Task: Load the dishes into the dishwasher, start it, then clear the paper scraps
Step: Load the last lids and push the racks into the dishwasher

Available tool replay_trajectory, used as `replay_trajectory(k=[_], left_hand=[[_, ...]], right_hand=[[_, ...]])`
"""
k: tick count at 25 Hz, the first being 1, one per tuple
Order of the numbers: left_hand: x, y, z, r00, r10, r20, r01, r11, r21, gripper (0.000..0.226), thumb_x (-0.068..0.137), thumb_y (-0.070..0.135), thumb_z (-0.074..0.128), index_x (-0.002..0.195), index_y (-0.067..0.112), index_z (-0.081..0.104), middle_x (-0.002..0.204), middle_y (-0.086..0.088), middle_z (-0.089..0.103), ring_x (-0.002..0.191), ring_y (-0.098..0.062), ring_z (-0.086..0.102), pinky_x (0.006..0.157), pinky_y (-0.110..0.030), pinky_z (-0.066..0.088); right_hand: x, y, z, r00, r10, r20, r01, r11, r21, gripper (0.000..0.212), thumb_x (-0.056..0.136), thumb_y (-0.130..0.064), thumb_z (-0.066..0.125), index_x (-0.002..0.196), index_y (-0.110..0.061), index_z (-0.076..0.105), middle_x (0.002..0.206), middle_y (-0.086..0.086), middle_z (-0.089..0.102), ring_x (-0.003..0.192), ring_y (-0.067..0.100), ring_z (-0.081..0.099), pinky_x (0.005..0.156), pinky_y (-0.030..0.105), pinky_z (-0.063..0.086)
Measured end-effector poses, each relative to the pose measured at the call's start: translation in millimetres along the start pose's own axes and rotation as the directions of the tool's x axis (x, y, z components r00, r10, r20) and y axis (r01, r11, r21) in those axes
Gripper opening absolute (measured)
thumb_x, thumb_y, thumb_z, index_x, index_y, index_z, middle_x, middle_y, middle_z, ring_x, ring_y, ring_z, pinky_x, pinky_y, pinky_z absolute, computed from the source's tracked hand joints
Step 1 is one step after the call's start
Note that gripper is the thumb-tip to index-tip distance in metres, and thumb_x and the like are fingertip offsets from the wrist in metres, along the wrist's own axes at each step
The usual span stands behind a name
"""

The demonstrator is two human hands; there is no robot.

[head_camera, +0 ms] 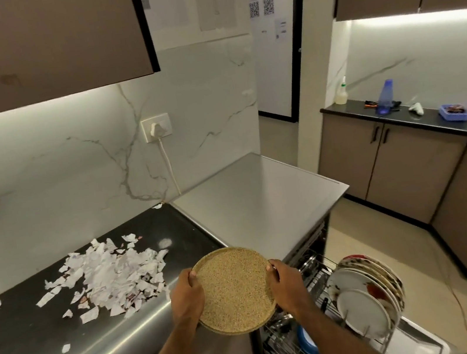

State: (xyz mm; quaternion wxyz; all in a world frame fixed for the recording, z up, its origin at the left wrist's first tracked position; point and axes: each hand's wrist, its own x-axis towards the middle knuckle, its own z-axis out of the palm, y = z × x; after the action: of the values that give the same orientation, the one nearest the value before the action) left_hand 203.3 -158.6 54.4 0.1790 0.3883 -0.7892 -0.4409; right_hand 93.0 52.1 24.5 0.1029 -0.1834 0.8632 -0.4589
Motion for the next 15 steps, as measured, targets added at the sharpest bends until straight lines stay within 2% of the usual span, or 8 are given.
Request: replay_trajectory(k=[3, 7, 9, 11, 13, 15], left_hand=[[-35, 11, 32, 0.999, 0.012, 0.043, -0.013, 1.0, 0.023, 0.026, 0.11, 0.026, 0.038, 0.112, 0.015, 0.062, 0.091, -0.001, 0.064, 0.085, -0.017, 0.062, 0.071, -0.033, 0.046], [-72, 27, 71, 0.989, 0.039, 0.144, -0.045, 0.998, 0.042, 0.029, 0.111, 0.03, 0.037, 0.12, 0.017, 0.062, 0.097, 0.001, 0.065, 0.079, -0.01, 0.063, 0.057, -0.023, 0.044], [-85, 35, 89, 0.978, 0.055, 0.201, -0.067, 0.996, 0.056, 0.029, 0.111, 0.03, 0.037, 0.122, 0.019, 0.061, 0.099, 0.0, 0.065, 0.077, -0.01, 0.063, 0.056, -0.02, 0.043], [-91, 40, 112, 0.961, 0.081, 0.264, -0.108, 0.99, 0.091, 0.029, 0.111, 0.032, 0.039, 0.124, 0.021, 0.063, 0.102, 0.001, 0.067, 0.078, -0.006, 0.061, 0.059, -0.019, 0.042], [-89, 42, 129, 0.941, 0.101, 0.322, -0.151, 0.98, 0.133, 0.03, 0.11, 0.034, 0.043, 0.127, 0.022, 0.065, 0.106, 0.003, 0.068, 0.081, -0.003, 0.059, 0.067, -0.021, 0.043], [-82, 44, 154, 0.913, 0.105, 0.395, -0.186, 0.968, 0.171, 0.029, 0.108, 0.037, 0.047, 0.126, 0.024, 0.067, 0.106, 0.005, 0.07, 0.088, -0.01, 0.064, 0.078, -0.025, 0.047]], right_hand=[[-31, 34, -27, 0.996, 0.058, -0.06, -0.058, 0.998, 0.009, 0.025, 0.11, -0.028, 0.046, 0.119, -0.017, 0.066, 0.09, -0.002, 0.068, 0.079, 0.009, 0.065, 0.065, 0.021, 0.053], [-69, 76, -59, 0.983, 0.128, -0.132, -0.128, 0.992, 0.006, 0.02, 0.111, -0.029, 0.044, 0.111, -0.024, 0.064, 0.09, -0.003, 0.066, 0.082, 0.018, 0.065, 0.066, 0.025, 0.047], [-82, 92, -74, 0.972, 0.172, -0.162, -0.171, 0.985, 0.022, 0.022, 0.111, -0.028, 0.044, 0.115, -0.023, 0.065, 0.091, -0.003, 0.067, 0.082, 0.017, 0.065, 0.066, 0.023, 0.046], [-92, 109, -91, 0.958, 0.217, -0.189, -0.215, 0.976, 0.03, 0.027, 0.112, -0.028, 0.043, 0.125, -0.019, 0.064, 0.096, -0.002, 0.068, 0.081, 0.01, 0.062, 0.065, 0.021, 0.044], [-98, 120, -105, 0.943, 0.248, -0.219, -0.248, 0.968, 0.03, 0.029, 0.112, -0.029, 0.042, 0.127, -0.017, 0.063, 0.097, -0.004, 0.067, 0.082, 0.006, 0.059, 0.069, 0.025, 0.045], [-99, 137, -120, 0.918, 0.295, -0.263, -0.296, 0.954, 0.038, 0.028, 0.111, -0.029, 0.043, 0.128, -0.017, 0.063, 0.095, -0.007, 0.065, 0.083, 0.006, 0.059, 0.075, 0.029, 0.047]])
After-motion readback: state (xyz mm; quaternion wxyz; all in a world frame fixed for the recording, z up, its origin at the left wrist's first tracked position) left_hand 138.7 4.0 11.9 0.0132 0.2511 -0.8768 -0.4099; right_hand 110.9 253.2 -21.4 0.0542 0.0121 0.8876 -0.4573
